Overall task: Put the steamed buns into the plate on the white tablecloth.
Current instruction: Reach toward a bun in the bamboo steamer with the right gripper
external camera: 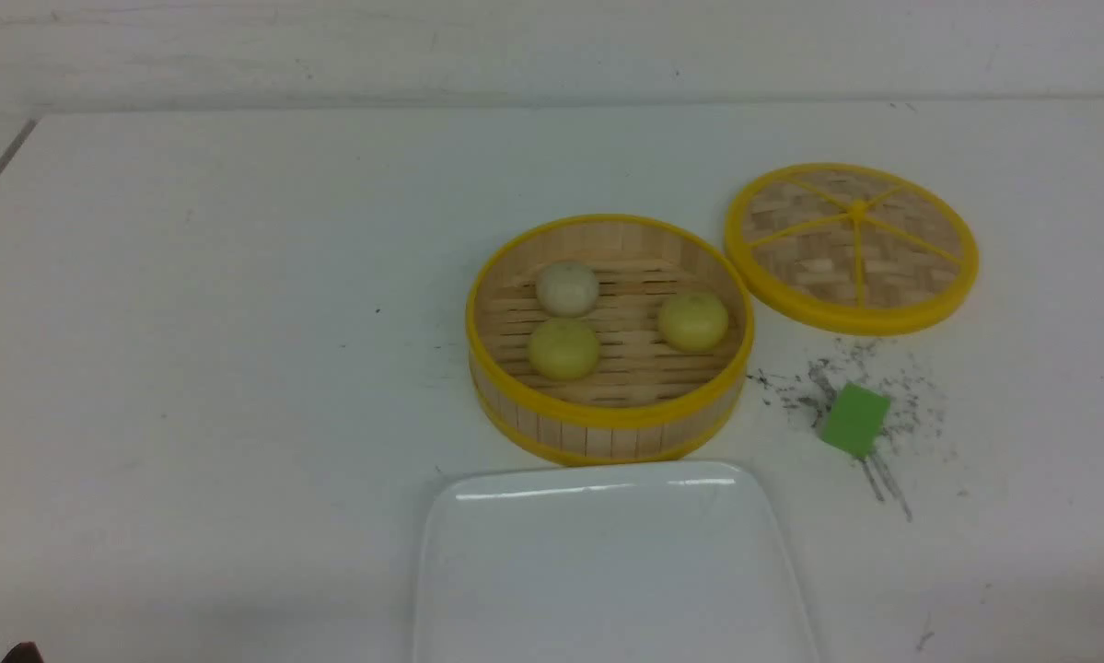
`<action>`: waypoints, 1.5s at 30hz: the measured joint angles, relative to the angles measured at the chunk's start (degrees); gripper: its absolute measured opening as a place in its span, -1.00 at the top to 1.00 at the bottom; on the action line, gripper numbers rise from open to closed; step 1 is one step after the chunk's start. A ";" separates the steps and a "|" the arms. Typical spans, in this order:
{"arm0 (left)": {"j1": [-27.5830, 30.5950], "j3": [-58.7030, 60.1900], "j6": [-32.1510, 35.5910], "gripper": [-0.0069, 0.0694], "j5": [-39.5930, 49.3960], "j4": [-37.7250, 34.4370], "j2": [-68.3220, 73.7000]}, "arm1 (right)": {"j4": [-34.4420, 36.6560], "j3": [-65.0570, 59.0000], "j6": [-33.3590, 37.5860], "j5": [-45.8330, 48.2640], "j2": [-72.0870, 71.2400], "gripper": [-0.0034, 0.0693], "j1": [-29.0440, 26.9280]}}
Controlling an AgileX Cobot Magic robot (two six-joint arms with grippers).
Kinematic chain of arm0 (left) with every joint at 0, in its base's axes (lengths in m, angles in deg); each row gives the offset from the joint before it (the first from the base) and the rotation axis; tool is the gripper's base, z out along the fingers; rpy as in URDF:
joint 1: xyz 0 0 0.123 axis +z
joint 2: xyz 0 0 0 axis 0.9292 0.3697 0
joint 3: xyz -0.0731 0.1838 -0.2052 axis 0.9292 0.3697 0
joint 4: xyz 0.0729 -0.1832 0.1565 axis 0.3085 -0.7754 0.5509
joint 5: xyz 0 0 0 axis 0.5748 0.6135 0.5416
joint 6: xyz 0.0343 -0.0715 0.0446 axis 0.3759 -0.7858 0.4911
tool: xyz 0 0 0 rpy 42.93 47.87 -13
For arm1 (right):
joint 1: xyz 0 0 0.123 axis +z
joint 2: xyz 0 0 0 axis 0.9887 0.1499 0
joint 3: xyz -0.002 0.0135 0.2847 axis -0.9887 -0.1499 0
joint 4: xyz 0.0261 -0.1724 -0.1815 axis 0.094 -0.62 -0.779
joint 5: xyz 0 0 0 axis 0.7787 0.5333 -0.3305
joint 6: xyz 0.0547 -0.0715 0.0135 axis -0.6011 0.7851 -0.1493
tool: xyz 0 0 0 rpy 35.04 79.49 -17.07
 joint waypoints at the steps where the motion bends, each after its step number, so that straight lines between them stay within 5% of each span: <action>1: 0.00 0.00 0.00 0.18 0.00 0.00 0.00 | 0.00 0.00 0.00 0.00 0.00 0.25 0.00; 33: 0.00 0.00 -0.74 0.18 0.00 0.18 0.00 | -3.84 0.00 0.65 0.00 0.00 0.25 0.00; 37: 0.00 0.00 -13.90 0.18 -0.47 -14.70 0.00 | 1.53 -0.02 -3.82 -0.41 0.00 0.25 0.00; 40: 0.00 0.10 -29.78 0.18 -0.47 -33.67 0.00 | 11.76 -0.32 -12.11 -1.61 0.00 0.25 0.00; 45: 0.00 0.10 -38.08 0.18 -0.88 -42.79 0.00 | 19.53 -0.49 -16.76 -2.42 0.00 0.25 0.00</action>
